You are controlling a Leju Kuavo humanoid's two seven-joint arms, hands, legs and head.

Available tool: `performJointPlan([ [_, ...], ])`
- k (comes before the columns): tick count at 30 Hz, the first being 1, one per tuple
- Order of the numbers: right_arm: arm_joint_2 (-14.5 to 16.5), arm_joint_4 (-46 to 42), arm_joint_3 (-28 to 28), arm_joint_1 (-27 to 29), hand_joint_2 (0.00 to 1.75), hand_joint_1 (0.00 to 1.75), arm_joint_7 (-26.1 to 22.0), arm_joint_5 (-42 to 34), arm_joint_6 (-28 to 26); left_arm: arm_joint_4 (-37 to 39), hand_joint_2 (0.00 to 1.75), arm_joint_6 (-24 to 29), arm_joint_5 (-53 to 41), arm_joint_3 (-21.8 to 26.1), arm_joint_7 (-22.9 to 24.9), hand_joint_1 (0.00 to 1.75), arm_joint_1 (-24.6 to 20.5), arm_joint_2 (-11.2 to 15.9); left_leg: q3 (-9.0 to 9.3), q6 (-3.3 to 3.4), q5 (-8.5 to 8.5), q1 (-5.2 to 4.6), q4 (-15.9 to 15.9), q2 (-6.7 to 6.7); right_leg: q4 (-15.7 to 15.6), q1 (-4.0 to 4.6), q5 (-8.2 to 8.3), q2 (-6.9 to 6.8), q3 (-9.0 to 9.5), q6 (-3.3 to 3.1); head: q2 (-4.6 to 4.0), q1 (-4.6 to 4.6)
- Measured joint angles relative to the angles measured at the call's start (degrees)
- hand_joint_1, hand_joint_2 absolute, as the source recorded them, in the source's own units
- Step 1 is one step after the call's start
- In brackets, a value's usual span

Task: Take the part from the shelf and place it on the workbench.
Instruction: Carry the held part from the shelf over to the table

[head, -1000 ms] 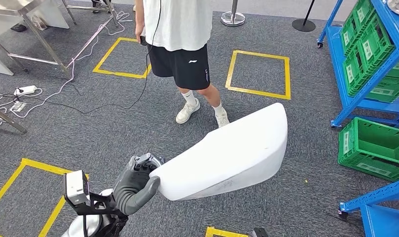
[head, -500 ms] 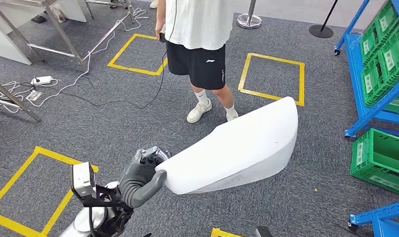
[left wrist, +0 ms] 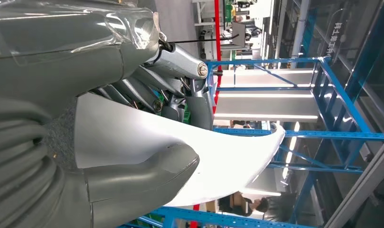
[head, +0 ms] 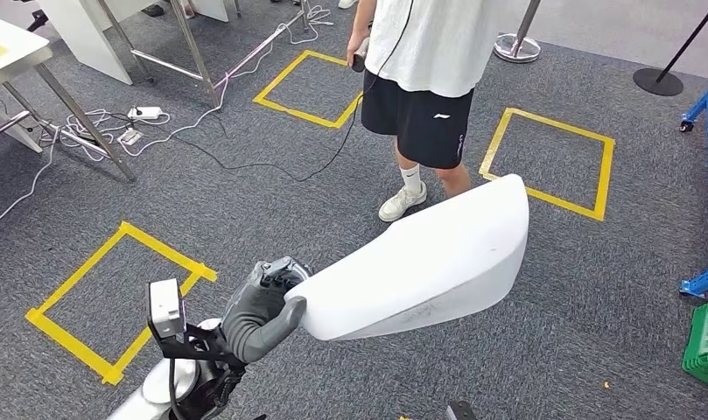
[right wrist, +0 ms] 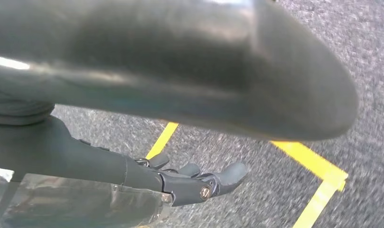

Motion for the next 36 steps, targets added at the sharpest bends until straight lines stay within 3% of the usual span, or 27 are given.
performJointPlan([
  [1,0.0,0.1,0.0,-0.1,0.0,0.0,0.1,-0.1,0.0,0.0,1.75,-0.2,0.1,-0.1,0.0,1.75,-0.1,0.0,-0.21,-0.24,-0.35,-0.01,0.5,0.65,-0.1,-0.15,-0.01,-0.37,0.11,-0.22,0.0,-0.06],
  [3,0.1,0.2,-0.2,-0.2,0.0,0.0,0.1,-0.4,0.0,0.2,1.75,-0.6,0.4,-0.4,0.0,1.75,-0.6,0.1,-1.91,-1.08,-2.32,0.26,4.0,3.37,-0.3,-0.46,-0.14,-1.25,0.42,-0.77,0.0,-0.31],
  [5,0.0,0.3,-0.4,-0.1,0.0,0.0,0.2,-0.7,0.0,0.5,1.75,-1.1,0.8,-0.7,-0.1,1.75,-1.2,0.2,-5.92,-2.09,-5.35,0.98,11.2,5.87,-0.3,-0.25,-0.41,-2.35,0.57,-1.16,0.0,-0.49],
  [7,-0.1,0.5,-0.6,0.1,0.0,0.0,0.2,-0.8,0.0,1.0,1.75,-1.3,1.0,-1.1,-0.1,1.75,-1.3,0.2,-9.0,-2.75,-6.13,1.8,15.8,6.66,-0.3,-0.2,-0.62,-3.61,0.62,-1.29,0.0,-0.48],
  [8,-0.1,0.5,-0.6,0.1,0.0,0.0,0.3,-0.8,0.0,1.2,1.75,-1.3,1.2,-1.2,-0.2,1.75,-1.4,0.2,-8.89,-2.94,-4.91,2.11,14.9,6.94,-0.3,-0.22,-0.73,-4.2,0.69,-1.24,0.0,-0.48],
  [9,-0.1,0.6,-0.7,0.1,0.0,0.0,0.3,-0.8,0.0,1.3,1.75,-1.3,1.3,-1.4,-0.2,1.75,-1.5,0.2,-7.56,-2.99,-2.93,2.31,11.8,7.47,-0.3,-0.24,-0.85,-4.75,0.83,-1.14,0.0,-0.49],
  [11,0.0,0.6,-0.9,0.1,0.0,0.0,0.3,-0.7,-0.1,1.4,1.75,-1.3,1.6,-1.7,-0.4,1.75,-1.9,0.2,-3.6,-2.79,0.56,2.17,3.8,9.9,-0.4,-0.14,-1.11,-5.76,1.25,-0.78,0.0,-0.47],
  [13,0.1,0.7,-1.1,0.1,0.0,0.0,0.3,-0.7,-0.2,1.4,1.75,-1.1,1.8,-2.0,-0.7,1.75,-2.4,0.2,-1.76,-2.25,1.37,1.6,0.1,11.28,-0.5,-0.06,-1.37,-6.77,1.65,-0.25,0.0,-0.44],
  [16,0.3,0.7,-1.1,-0.1,0.0,0.0,0.4,-0.6,-0.2,1.5,1.75,-0.6,1.9,-2.3,-1.0,1.75,-2.5,0.3,-1.14,-0.95,1.5,1.07,-0.9,9.34,-0.9,-0.24,-1.68,-8.07,2.43,0.73,0.0,-0.38],
  [18,0.5,0.7,-1.2,-0.3,0.0,0.0,0.5,-0.4,-0.2,1.6,1.75,-0.3,1.9,-2.4,-1.3,1.75,-2.8,0.3,0.04,-0.05,2.27,1.22,-2.4,7.82,1.8,-0.31,-3.13,-5.93,1.44,0.59,0.0,-0.21],
  [20,0.5,0.7,-1.2,-0.3,0.0,0.0,0.6,-0.2,-0.2,1.7,1.75,0.0,1.9,-2.5,-1.5,1.75,-3.0,0.3,0.48,0.44,2.6,1.26,-2.9,6.3,9.1,-0.28,-5.87,-2.92,-2.32,-0.22,0.0,0.07],
  [22,0.5,0.7,-1.1,-0.1,0.0,0.0,0.8,0.2,-0.2,1.8,1.75,0.4,1.9,-2.6,-1.7,1.75,-2.8,0.4,0.49,0.53,2.56,1.0,-2.9,4.4,14.9,-0.13,-7.17,-1.97,-5.98,-0.34,0.0,0.21],
  [23,0.5,0.7,-1.1,-0.1,0.0,0.0,0.9,0.3,-0.2,1.8,1.75,0.5,1.8,-2.7,-1.8,1.75,-2.7,0.5,0.52,0.52,2.49,0.9,-2.8,3.4,14.7,-0.1,-6.5,-1.83,-6.48,-0.04,0.0,0.2],
  [24,0.5,0.7,-1.1,-0.1,0.0,0.0,0.9,0.5,-0.2,1.9,1.75,0.7,1.8,-2.7,-1.9,1.75,-2.6,0.6,0.57,0.44,2.38,0.87,-2.6,2.47,12.3,-0.11,-4.97,-1.63,-5.78,0.41,0.0,0.21],
  [26,0.4,0.7,-1.1,-0.3,0.0,0.0,0.9,0.7,-0.1,1.9,1.75,0.9,1.8,-2.8,-2.2,1.75,-2.5,0.9,0.43,0.02,1.82,0.82,-1.9,0.78,4.2,-0.3,-1.24,0.09,-2.6,1.14,0.0,0.22],
  [28,0.5,0.7,-1.1,-0.6,0.0,0.0,1.1,1.1,0.1,1.8,1.75,1.4,1.7,-2.8,-2.5,1.75,-2.4,1.1,-0.01,-0.5,1.09,0.73,-0.9,-0.36,-0.1,-0.38,0.49,1.39,-0.6,0.79,0.0,0.2],
  [30,0.7,0.7,-1.0,-0.9,0.0,0.0,1.3,1.6,0.5,1.8,1.75,1.7,1.4,-2.7,-2.8,1.75,-2.0,1.4,-0.36,-0.8,0.69,0.86,-0.6,-1.1,-0.3,-0.28,0.5,0.81,-0.33,-0.09,0.0,0.17],
  [31,0.8,0.7,-1.0,-1.1,0.0,0.0,1.4,1.8,0.7,1.8,1.75,1.9,1.3,-2.6,-2.9,1.75,-1.7,1.7,-0.46,-1.01,0.47,0.92,-0.3,-0.69,-0.4,-0.28,0.45,0.44,-0.22,-0.38,0.0,0.17],
  [33,0.9,0.8,-1.0,-1.3,0.0,0.0,1.6,2.2,0.8,1.6,1.75,2.0,1.0,-2.4,-3.1,1.75,-1.4,2.0,-1.59,-1.63,-1.08,1.01,2.3,2.18,-0.5,-0.4,0.24,-0.49,0.13,-0.98,0.0,-0.09],
  [35,0.9,0.8,-1.0,-1.3,0.0,0.0,1.9,2.5,0.8,1.5,1.75,2.3,0.8,-2.2,-3.2,1.75,-1.2,2.2,-5.1,-2.3,-4.21,1.26,9.1,5.55,-0.5,-0.14,-0.14,-1.61,0.48,-1.56,0.0,-0.33],
  [36,0.9,0.8,-0.9,-1.3,0.0,0.0,2.0,2.6,0.8,1.5,1.75,2.4,0.7,-2.2,-3.2,1.75,-1.0,2.2,-7.28,-2.5,-5.56,1.47,12.8,6.29,-0.5,0.01,-0.34,-2.24,0.6,-1.72,0.0,-0.3],
])
